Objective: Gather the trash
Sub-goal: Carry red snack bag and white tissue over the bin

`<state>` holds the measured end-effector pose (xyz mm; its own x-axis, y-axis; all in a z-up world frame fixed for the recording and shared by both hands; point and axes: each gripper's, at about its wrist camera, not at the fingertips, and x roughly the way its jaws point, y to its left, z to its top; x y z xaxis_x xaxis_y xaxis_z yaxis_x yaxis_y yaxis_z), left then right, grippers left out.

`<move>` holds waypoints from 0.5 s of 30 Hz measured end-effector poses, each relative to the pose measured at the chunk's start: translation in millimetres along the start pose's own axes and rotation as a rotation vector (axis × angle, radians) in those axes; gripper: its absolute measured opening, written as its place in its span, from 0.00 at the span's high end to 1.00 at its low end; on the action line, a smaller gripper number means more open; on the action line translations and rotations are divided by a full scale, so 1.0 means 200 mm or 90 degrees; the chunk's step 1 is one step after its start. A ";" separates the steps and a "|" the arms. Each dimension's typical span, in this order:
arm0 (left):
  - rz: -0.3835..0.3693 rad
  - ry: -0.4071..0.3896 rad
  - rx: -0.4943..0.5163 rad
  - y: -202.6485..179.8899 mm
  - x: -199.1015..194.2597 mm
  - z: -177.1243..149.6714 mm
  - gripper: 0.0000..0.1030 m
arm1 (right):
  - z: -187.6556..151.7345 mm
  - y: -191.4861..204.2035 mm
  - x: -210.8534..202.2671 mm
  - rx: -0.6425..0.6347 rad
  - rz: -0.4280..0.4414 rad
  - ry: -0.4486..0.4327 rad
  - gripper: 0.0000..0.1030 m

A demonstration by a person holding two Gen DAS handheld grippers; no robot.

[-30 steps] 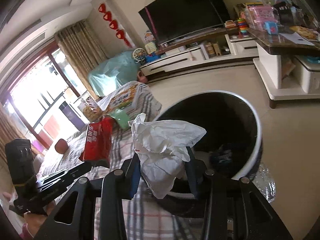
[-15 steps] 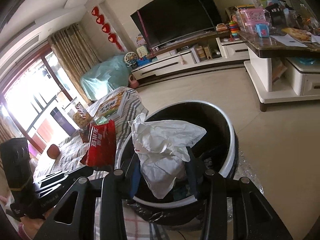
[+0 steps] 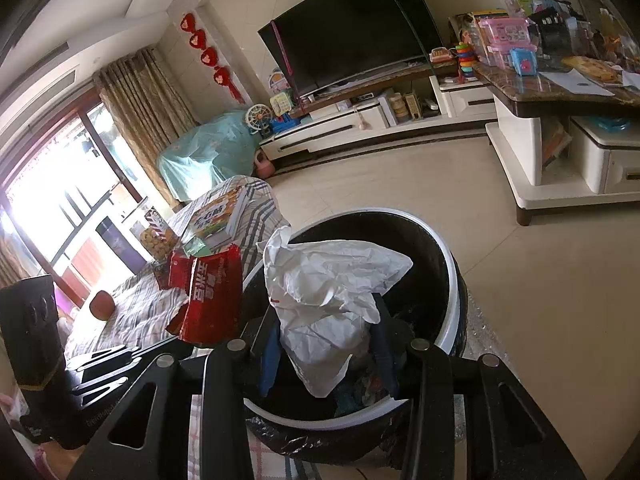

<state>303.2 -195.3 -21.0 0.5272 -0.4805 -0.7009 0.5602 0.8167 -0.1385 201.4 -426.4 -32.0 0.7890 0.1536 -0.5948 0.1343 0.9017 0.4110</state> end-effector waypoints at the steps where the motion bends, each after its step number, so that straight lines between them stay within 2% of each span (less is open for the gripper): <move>1: 0.000 0.001 0.001 0.00 0.00 0.00 1.00 | 0.00 0.00 0.00 -0.001 0.000 0.001 0.61; 15: 0.011 0.011 0.004 -0.06 0.04 0.02 1.00 | 0.02 -0.02 0.04 -0.011 -0.008 0.021 0.59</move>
<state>304.3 -210.3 -22.3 0.5262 -0.4609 -0.7146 0.5551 0.8228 -0.1219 210.0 -430.6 -35.6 0.7674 0.1556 -0.6220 0.1331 0.9103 0.3919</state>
